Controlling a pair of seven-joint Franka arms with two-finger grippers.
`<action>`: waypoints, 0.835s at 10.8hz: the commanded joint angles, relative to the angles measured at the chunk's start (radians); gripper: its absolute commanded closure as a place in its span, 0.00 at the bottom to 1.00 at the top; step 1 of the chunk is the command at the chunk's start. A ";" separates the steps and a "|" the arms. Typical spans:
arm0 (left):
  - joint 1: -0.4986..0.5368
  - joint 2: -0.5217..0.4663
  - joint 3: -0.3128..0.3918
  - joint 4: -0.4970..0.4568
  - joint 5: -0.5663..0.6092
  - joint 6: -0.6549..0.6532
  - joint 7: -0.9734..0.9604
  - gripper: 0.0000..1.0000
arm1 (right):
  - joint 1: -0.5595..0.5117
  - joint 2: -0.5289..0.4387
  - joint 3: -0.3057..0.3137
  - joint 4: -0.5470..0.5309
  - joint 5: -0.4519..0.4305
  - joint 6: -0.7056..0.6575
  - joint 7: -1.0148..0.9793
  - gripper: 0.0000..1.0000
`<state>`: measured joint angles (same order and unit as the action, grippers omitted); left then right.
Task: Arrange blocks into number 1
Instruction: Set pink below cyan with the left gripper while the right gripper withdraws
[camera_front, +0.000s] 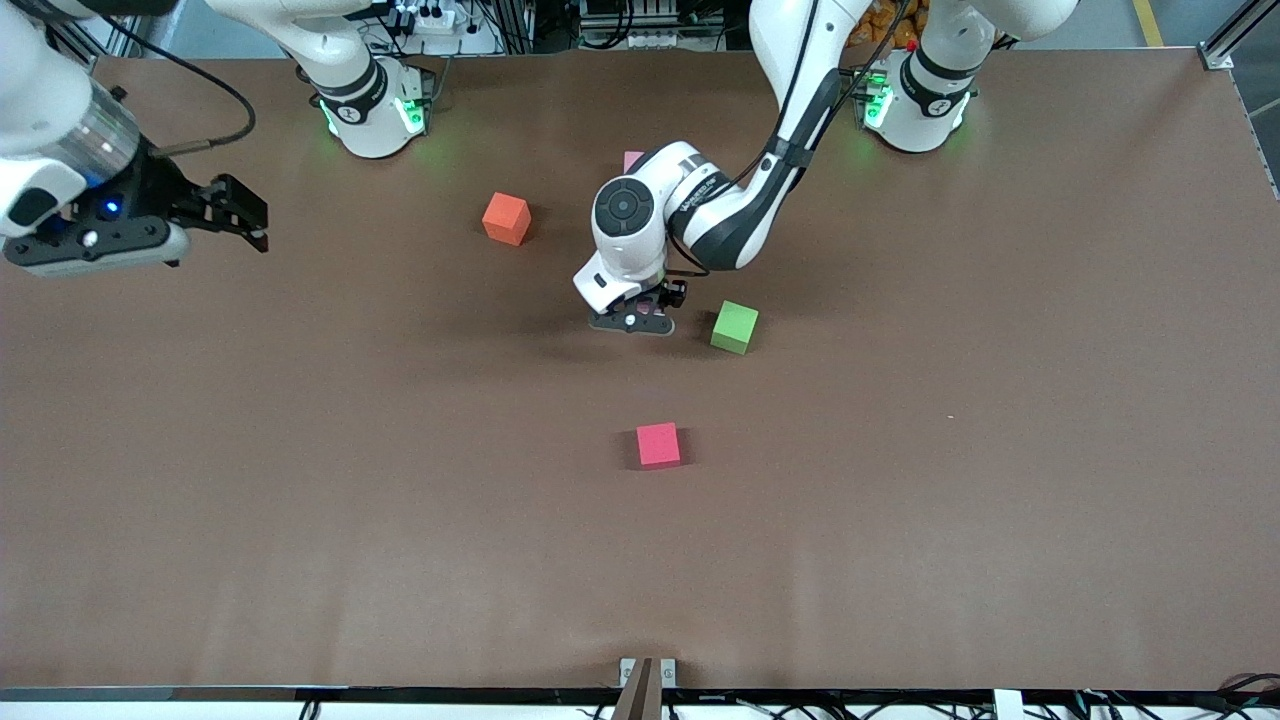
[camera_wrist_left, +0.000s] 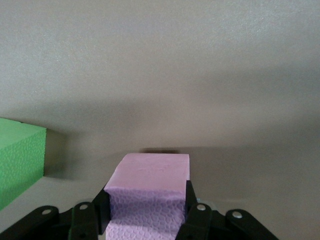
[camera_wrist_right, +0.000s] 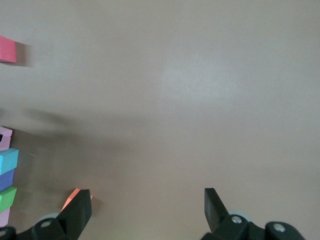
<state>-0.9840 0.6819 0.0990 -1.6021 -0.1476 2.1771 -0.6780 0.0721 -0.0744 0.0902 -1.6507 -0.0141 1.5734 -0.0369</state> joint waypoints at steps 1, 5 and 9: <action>-0.025 0.022 0.016 0.022 -0.027 0.007 -0.014 1.00 | -0.014 0.008 0.005 0.083 0.011 -0.052 -0.034 0.00; -0.028 0.028 0.018 0.022 -0.038 0.020 -0.014 1.00 | -0.072 0.015 0.005 0.111 0.019 -0.035 0.000 0.00; -0.028 0.031 0.016 0.022 -0.041 0.020 -0.018 1.00 | -0.132 0.021 0.005 0.107 0.039 -0.007 0.100 0.00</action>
<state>-0.9965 0.7014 0.0993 -1.5993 -0.1615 2.1945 -0.6786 -0.0334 -0.0679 0.0819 -1.5646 0.0112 1.5607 0.0288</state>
